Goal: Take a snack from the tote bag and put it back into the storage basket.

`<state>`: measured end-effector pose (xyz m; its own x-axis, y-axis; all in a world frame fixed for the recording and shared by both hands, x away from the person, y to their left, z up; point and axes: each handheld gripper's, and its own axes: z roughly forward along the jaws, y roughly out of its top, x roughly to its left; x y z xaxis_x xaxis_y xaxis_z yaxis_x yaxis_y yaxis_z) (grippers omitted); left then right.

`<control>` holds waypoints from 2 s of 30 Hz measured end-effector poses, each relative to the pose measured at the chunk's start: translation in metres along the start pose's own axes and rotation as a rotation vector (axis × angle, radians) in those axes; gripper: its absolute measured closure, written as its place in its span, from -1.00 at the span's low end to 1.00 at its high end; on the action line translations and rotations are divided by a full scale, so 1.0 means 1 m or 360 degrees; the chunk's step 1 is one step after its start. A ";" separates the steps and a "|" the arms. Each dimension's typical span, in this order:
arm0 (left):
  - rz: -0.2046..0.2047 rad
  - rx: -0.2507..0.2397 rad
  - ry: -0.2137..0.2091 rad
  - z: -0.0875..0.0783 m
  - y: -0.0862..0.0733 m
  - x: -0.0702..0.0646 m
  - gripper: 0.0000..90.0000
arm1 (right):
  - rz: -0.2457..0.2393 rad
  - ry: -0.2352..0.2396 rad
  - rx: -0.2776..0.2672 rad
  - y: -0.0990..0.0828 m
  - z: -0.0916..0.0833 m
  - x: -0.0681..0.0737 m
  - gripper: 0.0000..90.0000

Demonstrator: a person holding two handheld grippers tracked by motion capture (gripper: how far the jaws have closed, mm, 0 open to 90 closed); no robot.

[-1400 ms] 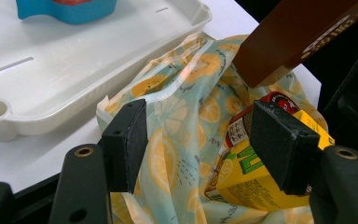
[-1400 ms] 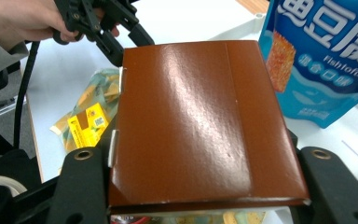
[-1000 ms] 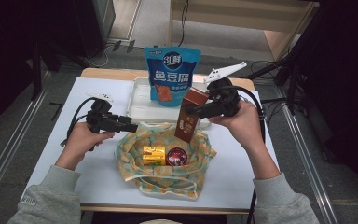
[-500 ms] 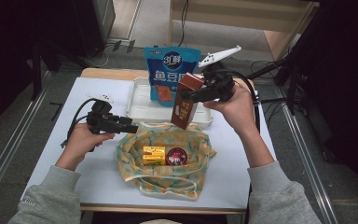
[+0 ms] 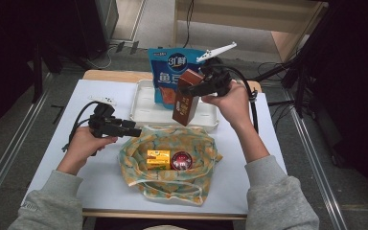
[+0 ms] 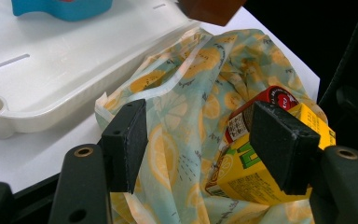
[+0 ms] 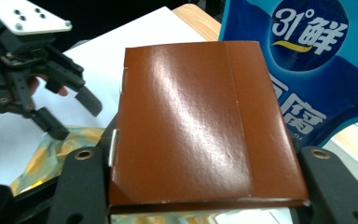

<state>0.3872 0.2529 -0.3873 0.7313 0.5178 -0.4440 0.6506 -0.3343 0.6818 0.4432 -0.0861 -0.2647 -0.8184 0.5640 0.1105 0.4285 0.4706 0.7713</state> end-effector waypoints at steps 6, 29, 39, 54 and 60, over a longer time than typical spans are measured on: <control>-0.0005 -0.0002 -0.0006 -0.002 -0.001 0.002 -0.17 | -0.0001 -0.0012 0.0005 0.002 0.013 -0.004 -0.02; -0.0022 -0.0021 -0.0014 -0.005 -0.002 0.004 -0.17 | 0.0033 -0.0104 -0.0011 0.005 0.061 -0.016 -0.02; -0.0018 -0.0016 -0.0024 -0.005 -0.002 0.005 -0.17 | 0.0043 -0.0080 0.0028 -0.001 0.082 -0.015 -0.02; -0.0038 -0.0028 -0.0028 -0.006 -0.003 0.007 -0.17 | 0.0040 -0.0066 -0.0021 -0.025 0.094 -0.014 -0.01; -0.0042 -0.0028 -0.0020 -0.007 -0.003 0.007 -0.17 | 0.0061 -0.0049 -0.0034 -0.032 0.088 -0.020 -0.01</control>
<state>0.3888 0.2628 -0.3887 0.7166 0.5160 -0.4692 0.6661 -0.3068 0.6799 0.4791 -0.0527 -0.3469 -0.7892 0.6021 0.1210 0.4506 0.4338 0.7802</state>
